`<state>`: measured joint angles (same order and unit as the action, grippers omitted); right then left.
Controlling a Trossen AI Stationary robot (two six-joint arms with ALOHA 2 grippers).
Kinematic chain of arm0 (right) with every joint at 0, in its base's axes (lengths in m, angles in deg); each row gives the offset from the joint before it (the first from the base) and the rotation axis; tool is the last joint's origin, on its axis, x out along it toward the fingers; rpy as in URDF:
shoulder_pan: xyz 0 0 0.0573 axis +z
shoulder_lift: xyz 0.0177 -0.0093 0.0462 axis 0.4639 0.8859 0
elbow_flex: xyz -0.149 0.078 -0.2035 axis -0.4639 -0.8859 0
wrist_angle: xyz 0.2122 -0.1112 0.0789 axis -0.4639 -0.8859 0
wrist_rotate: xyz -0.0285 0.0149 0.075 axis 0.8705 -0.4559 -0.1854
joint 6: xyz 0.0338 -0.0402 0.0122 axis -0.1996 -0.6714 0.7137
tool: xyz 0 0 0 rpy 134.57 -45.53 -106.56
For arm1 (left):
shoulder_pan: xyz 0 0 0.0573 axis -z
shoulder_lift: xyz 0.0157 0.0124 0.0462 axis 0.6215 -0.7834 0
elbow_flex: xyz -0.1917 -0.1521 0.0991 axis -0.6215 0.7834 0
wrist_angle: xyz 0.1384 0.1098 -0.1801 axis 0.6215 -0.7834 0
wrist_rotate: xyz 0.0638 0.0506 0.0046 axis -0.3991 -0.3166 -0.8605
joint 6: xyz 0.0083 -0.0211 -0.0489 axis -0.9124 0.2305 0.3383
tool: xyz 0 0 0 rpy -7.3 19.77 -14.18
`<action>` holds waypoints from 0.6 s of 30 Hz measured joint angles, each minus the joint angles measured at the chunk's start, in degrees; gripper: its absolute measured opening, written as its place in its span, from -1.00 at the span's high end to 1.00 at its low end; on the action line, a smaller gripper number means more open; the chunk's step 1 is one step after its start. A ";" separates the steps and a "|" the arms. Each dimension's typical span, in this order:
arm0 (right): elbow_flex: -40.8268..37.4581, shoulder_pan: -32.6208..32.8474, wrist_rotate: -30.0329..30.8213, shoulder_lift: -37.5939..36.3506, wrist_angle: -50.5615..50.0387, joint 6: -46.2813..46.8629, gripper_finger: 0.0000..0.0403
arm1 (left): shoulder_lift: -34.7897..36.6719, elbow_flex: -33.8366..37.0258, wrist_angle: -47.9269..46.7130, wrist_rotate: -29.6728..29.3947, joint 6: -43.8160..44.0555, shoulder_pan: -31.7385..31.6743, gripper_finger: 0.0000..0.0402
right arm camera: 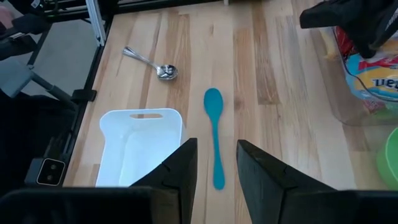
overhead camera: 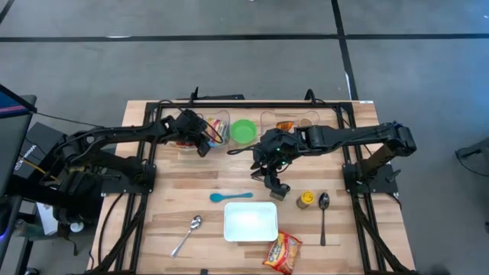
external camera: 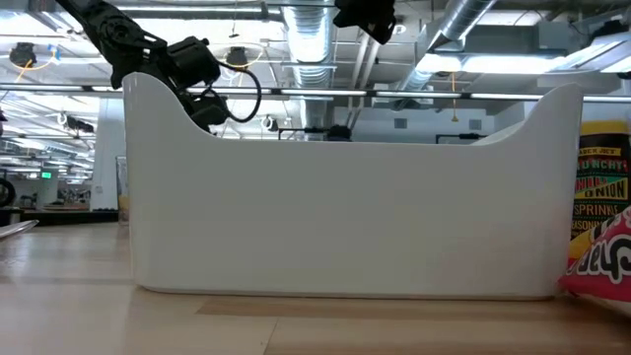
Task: Pick & Place Food Item
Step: Put the blue noodle pack into the left transparent bin
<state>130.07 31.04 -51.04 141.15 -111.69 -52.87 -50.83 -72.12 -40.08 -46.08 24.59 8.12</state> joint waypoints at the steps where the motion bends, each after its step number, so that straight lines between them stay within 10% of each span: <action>1: 0.00 0.00 0.00 0.00 -0.01 0.00 0.47 | 0.11 0.00 0.39 0.00 -0.04 0.00 1.00; 18: 0.00 0.00 0.00 0.00 -0.16 0.02 0.47 | 1.98 0.00 4.99 -0.19 -0.19 -0.02 1.00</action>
<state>130.07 31.04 -51.04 141.15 -111.85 -52.85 -48.84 -72.12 -35.09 -46.27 24.40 8.10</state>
